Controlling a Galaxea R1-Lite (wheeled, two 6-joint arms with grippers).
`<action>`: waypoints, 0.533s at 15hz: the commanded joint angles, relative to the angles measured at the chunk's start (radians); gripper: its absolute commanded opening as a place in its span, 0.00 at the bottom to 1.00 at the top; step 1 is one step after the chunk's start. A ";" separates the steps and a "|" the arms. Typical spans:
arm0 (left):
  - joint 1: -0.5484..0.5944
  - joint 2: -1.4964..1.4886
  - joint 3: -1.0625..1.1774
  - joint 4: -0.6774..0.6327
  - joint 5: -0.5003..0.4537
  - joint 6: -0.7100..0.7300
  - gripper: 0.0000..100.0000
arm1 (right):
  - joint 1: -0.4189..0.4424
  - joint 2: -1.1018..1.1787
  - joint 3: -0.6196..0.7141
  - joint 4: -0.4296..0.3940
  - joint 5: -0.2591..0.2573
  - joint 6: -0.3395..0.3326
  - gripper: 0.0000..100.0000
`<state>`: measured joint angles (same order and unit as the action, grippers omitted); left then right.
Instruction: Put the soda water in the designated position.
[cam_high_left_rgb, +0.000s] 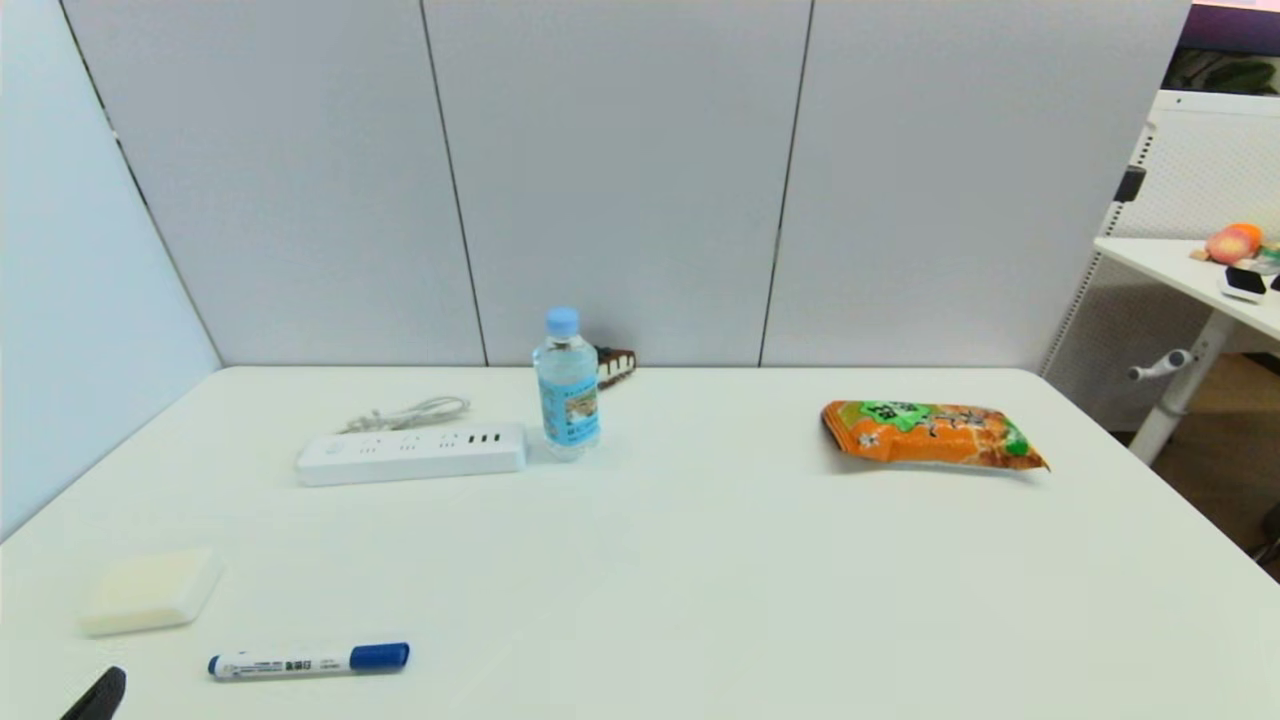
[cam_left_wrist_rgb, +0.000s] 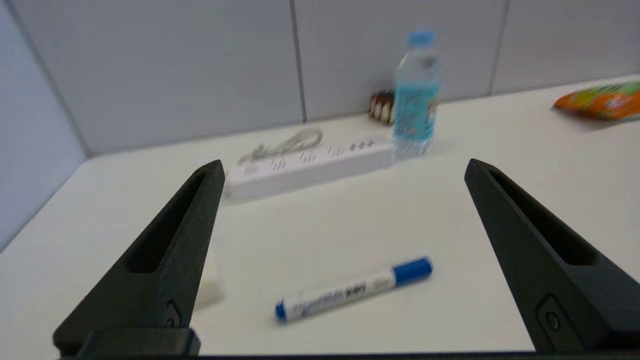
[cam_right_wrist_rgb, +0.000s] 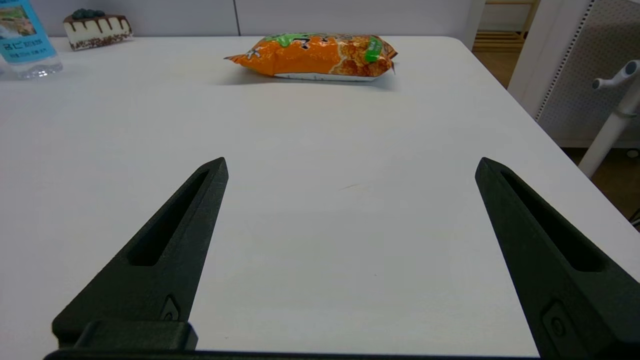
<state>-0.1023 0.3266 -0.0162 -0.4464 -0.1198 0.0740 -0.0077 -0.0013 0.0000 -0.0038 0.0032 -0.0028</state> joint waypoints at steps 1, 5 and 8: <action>0.104 -0.058 0.016 0.048 0.034 -0.010 1.00 | 0.000 0.000 0.000 -0.001 0.000 0.000 1.00; 0.110 -0.331 0.016 0.356 0.069 -0.010 1.00 | 0.000 0.000 0.000 -0.001 0.000 0.000 1.00; 0.110 -0.327 0.016 0.449 0.123 -0.008 1.00 | 0.000 0.000 0.000 -0.001 0.000 0.001 1.00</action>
<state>0.0062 0.0528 0.0000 -0.0806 -0.0172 0.0645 -0.0077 -0.0013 0.0000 -0.0043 0.0028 -0.0013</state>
